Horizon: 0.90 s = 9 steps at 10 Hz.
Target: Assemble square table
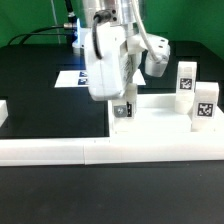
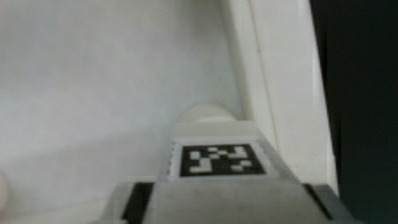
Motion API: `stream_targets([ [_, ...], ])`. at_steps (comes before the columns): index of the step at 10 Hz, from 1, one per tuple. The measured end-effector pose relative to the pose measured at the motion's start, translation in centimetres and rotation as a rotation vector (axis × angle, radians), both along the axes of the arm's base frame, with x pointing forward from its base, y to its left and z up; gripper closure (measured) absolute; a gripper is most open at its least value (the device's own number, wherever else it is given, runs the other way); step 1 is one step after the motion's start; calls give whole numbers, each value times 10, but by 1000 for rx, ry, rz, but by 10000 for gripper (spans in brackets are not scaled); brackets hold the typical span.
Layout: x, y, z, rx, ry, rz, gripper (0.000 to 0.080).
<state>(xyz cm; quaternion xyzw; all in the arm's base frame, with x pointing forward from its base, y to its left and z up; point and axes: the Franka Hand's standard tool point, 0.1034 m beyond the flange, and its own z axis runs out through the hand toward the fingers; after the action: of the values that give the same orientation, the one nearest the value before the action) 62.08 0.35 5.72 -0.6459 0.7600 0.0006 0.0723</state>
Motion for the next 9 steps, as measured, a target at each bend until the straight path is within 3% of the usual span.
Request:
stream_targets([
  [1,0,4,0,-21,-13,171,339],
  [2,1,9,1,-55,-21,369,217],
  [3,1,14,0,-72,-36,546,217],
  [4,1,13,0,-77,-40,594,164],
  [6,1,10,1,-110,-50,826,154],
  [9,9,-6,9,-168,-83,1392,151],
])
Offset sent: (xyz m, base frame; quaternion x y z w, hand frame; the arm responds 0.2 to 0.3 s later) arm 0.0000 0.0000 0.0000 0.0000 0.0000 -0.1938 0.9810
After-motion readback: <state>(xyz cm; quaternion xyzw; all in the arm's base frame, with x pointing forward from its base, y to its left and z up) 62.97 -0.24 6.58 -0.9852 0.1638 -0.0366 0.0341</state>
